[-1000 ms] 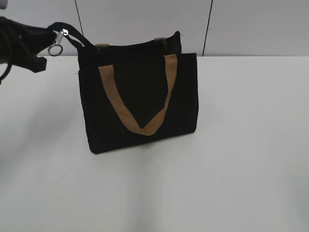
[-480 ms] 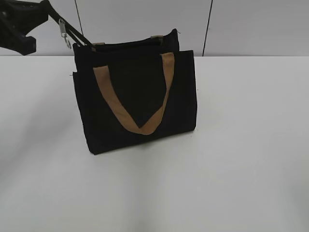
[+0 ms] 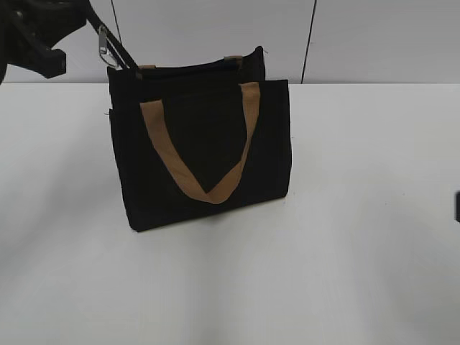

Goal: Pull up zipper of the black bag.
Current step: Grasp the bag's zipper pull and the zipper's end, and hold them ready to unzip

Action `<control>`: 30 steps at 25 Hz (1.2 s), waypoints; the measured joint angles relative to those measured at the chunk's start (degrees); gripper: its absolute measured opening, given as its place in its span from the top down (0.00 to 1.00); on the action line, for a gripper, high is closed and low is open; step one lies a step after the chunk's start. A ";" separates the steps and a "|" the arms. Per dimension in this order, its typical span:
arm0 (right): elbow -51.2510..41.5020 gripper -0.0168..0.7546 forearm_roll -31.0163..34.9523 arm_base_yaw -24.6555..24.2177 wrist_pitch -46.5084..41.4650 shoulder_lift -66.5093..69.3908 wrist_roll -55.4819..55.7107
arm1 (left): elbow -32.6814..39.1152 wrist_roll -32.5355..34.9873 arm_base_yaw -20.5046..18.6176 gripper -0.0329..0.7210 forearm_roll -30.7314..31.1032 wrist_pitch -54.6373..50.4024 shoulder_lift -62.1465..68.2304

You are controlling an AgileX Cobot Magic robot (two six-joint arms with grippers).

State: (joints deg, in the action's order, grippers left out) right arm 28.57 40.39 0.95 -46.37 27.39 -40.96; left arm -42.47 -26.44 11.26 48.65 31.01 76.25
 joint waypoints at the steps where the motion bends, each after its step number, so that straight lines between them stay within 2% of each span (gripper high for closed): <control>1: 0.74 0.40 3.82 0.82 0.65 3.42 -5.27 | -0.04 0.00 0.50 0.92 0.00 -0.03 0.00; 3: 2.85 0.40 11.85 2.66 0.94 10.31 -14.32 | -0.04 0.00 0.94 0.92 -0.01 -0.03 0.00; 7: 9.91 0.40 20.05 7.14 0.63 26.57 -25.91 | -0.04 -0.12 1.00 0.92 -0.26 -0.34 0.05; 13: 24.79 0.40 21.80 16.73 1.13 46.28 -33.53 | -0.04 -0.12 1.00 0.92 -0.38 -0.80 0.05; 18: 37.88 0.40 21.97 24.27 1.31 60.84 -35.39 | -0.04 -0.12 1.00 0.92 -0.51 -1.51 0.05; 24: 50.68 0.40 23.55 28.16 1.42 73.51 -35.37 | -0.06 -0.16 1.00 0.92 -0.56 -3.62 0.05; 30: 57.82 0.40 28.45 30.36 1.46 81.88 -35.37 | -0.06 -0.16 1.00 0.92 -0.56 -4.37 0.05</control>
State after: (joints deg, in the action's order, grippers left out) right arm 86.38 68.84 31.32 -44.91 109.27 -76.34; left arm -42.53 -26.60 12.27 48.09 26.65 76.30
